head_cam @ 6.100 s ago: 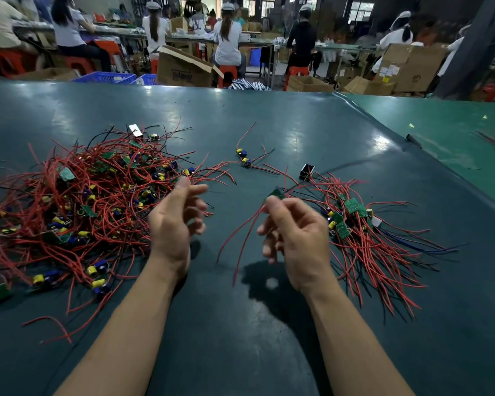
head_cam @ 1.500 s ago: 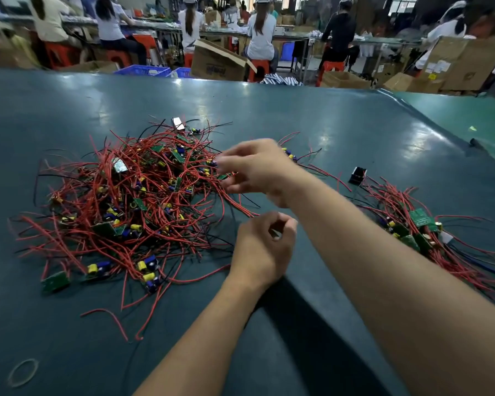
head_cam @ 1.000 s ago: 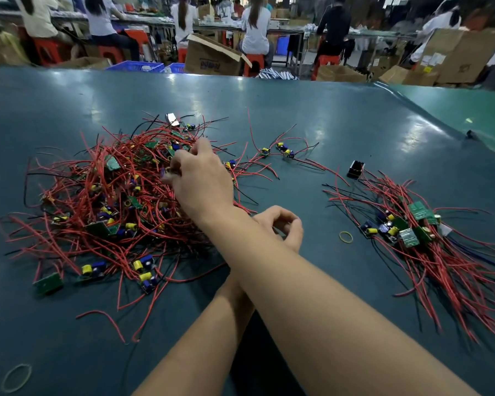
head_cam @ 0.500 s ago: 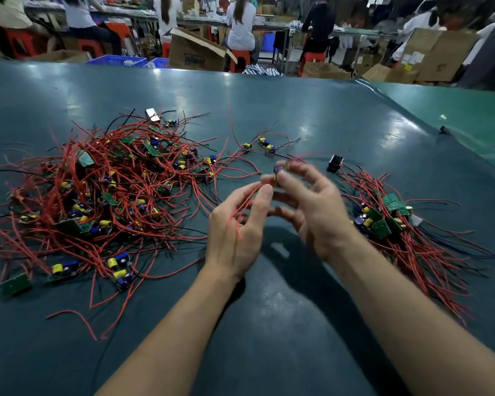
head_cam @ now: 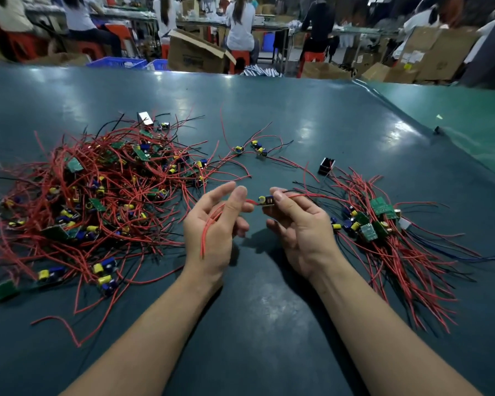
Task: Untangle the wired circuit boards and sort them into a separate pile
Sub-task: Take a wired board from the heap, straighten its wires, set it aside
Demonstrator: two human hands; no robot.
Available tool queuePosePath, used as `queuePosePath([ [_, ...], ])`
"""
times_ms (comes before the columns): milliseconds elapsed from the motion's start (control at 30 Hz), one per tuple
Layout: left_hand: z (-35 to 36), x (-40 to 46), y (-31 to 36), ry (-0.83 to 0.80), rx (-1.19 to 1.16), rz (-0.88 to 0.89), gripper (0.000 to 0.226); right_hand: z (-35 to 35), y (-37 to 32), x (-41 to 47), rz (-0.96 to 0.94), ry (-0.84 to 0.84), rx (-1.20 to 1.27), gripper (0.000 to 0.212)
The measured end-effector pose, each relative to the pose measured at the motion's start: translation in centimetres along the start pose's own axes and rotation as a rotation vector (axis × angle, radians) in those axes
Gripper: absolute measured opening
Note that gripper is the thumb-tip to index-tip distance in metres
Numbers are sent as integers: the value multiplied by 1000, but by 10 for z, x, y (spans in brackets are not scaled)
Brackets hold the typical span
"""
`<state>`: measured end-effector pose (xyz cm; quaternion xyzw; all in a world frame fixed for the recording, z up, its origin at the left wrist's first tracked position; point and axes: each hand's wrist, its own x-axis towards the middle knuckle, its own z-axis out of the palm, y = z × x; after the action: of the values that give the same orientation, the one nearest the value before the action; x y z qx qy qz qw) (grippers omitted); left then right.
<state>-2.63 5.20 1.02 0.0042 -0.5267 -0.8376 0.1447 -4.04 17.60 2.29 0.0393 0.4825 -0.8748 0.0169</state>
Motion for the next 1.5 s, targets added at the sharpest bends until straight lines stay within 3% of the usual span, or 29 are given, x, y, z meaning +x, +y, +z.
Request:
queuePosePath([
  [100, 8, 5, -1, -204, 274, -104, 40, -1, 0, 4, -75, 11, -5, 15],
  [200, 19, 14, -2, -212, 487, 30, 23, -3, -1, 9, -175, 48, -63, 18],
  [367, 12, 18, -8, -100, 229, 28, 12, 0, 8, 11, -257, 42, -134, 17],
  [567, 10, 28, -7, -167, 86, -53, 6, -1, 7, 13, -192, 114, -77, 17],
  [733, 6, 32, -6, -247, 89, -159, 9, -7, 1, 13, -171, 107, -221, 10],
  [1000, 6, 32, -3, -266, 60, -230, 7, -7, 0, 10, -95, 92, -209, 11],
  [1133, 8, 31, -3, -247, 78, -215, 11, -8, -3, 11, -8, 50, -77, 17],
  [1333, 10, 30, -3, -216, 108, -204, 4, -11, -10, 15, 12, 143, 148, 17],
  [1500, 11, 27, -1, -231, 119, -165, 2, -11, -11, 16, 67, 71, 311, 23],
])
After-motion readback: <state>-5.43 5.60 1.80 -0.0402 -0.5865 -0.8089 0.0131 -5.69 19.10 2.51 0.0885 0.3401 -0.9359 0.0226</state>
